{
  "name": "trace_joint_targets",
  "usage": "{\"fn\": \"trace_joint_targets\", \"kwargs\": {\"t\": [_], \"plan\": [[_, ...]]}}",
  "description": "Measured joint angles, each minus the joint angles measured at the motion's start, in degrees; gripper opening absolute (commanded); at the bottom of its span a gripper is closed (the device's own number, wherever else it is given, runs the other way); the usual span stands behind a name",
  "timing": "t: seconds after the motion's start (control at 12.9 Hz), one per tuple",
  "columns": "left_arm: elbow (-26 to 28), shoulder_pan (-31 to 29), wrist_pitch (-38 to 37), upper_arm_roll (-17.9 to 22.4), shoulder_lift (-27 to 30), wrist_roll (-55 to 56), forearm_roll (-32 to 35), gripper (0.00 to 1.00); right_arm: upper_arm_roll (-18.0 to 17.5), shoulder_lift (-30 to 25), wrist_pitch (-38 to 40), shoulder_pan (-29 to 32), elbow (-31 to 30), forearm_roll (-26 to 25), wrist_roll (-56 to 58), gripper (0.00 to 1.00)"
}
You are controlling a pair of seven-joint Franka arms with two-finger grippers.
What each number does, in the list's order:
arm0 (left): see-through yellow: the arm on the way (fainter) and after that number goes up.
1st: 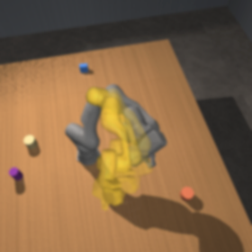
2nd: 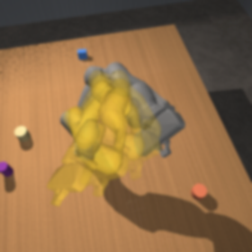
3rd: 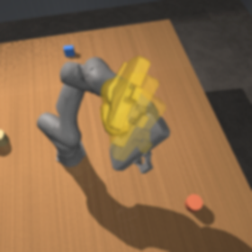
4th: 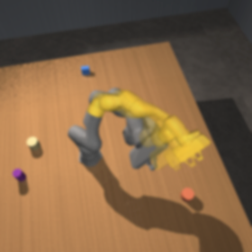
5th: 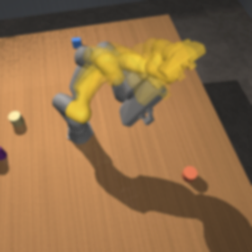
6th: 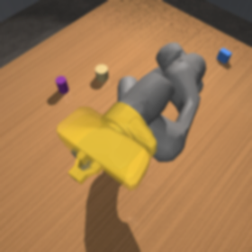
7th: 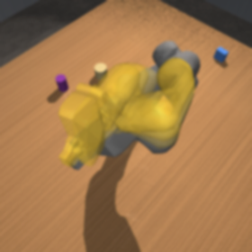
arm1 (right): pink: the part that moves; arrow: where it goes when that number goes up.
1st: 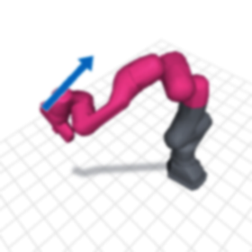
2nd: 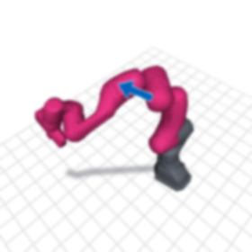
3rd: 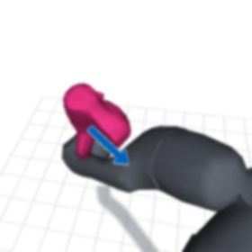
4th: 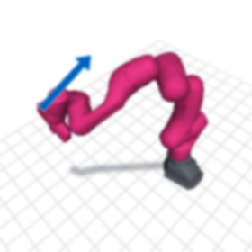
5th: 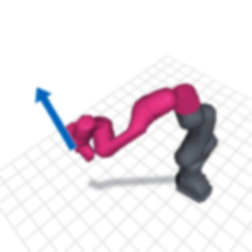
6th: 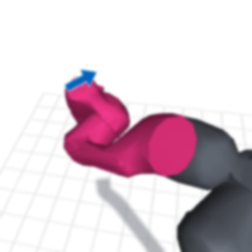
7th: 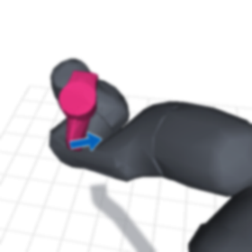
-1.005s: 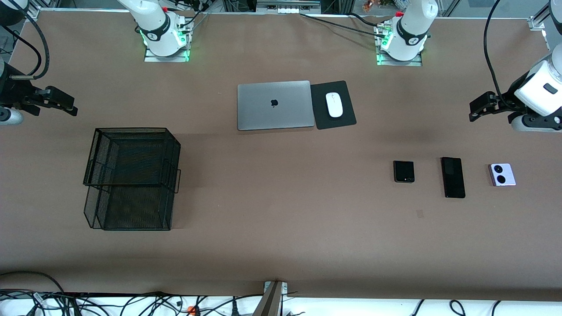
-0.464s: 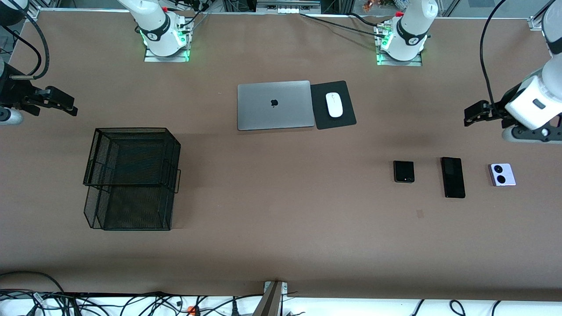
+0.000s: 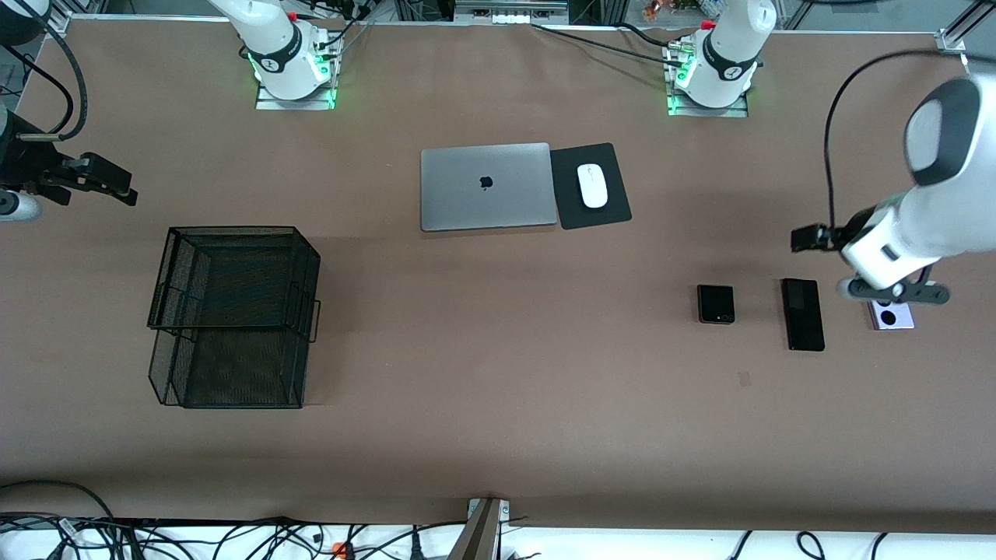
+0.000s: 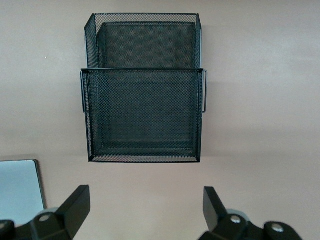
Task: Place phones with both arms
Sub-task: 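Reach the left gripper down to the small black flip phone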
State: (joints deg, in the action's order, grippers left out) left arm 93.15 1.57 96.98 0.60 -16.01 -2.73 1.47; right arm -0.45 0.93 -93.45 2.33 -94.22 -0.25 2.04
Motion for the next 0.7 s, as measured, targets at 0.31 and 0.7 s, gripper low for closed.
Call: {"fn": "trace_joint_targets", "kwargs": {"t": [0.31,0.7], "plan": [[3.51,0.25,13.33,-0.14,-6.19,0.04,0.00,1.00,0.00,0.00,0.00,0.00,0.02,0.00,0.00,1.00],[14.12,0.23,33.76,-0.80,-10.81,2.18,-0.13,1.00,0.00,0.00,0.00,0.00,0.04,0.00,0.00,1.00]]}}
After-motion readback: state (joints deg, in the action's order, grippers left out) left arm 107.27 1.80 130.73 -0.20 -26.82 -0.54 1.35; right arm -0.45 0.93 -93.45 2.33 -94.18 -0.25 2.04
